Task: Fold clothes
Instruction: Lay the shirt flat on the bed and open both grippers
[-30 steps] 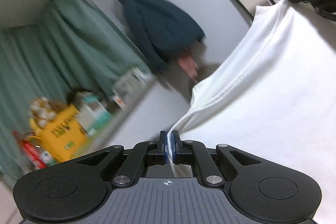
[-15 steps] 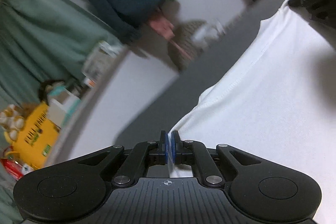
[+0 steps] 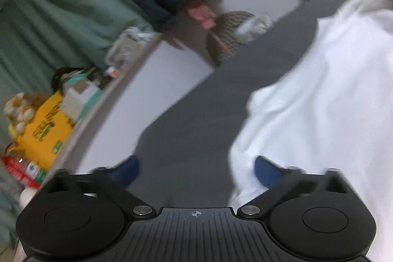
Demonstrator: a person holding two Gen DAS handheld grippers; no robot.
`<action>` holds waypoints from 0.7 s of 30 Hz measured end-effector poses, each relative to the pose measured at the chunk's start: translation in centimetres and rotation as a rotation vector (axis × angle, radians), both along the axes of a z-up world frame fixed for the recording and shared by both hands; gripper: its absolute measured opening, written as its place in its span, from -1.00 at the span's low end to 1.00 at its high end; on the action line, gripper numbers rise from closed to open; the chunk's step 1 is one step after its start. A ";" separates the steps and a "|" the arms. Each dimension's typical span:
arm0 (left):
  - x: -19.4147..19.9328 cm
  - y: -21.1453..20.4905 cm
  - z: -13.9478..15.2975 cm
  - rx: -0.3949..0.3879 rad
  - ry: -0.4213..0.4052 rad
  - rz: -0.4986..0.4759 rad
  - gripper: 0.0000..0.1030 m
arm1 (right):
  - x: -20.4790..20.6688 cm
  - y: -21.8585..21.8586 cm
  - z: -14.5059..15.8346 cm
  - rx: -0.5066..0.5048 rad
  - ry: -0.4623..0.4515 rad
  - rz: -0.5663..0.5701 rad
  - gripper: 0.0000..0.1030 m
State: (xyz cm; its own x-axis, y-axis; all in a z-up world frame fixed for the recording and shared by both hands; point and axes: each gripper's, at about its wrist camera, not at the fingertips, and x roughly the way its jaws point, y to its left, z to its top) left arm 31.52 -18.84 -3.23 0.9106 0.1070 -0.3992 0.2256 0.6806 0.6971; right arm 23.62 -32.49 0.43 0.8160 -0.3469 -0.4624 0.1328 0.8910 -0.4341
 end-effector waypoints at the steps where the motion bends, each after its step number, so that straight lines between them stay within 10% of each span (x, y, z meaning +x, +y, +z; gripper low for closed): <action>1: -0.8 1.0 0.7 -0.030 0.001 0.006 0.99 | -2.1 -0.6 0.6 0.039 -0.021 -0.024 0.44; 8: -13.0 8.4 5.0 -0.430 -0.002 0.090 0.99 | -16.0 -4.8 3.6 0.348 -0.080 -0.134 0.41; 13: -23.8 10.6 5.0 -0.757 0.070 0.021 0.99 | -23.0 -9.6 2.8 0.567 -0.021 -0.240 0.05; 21: -25.8 10.5 2.4 -1.023 0.207 -0.130 0.99 | -26.8 -9.4 0.7 0.746 0.105 -0.234 -0.15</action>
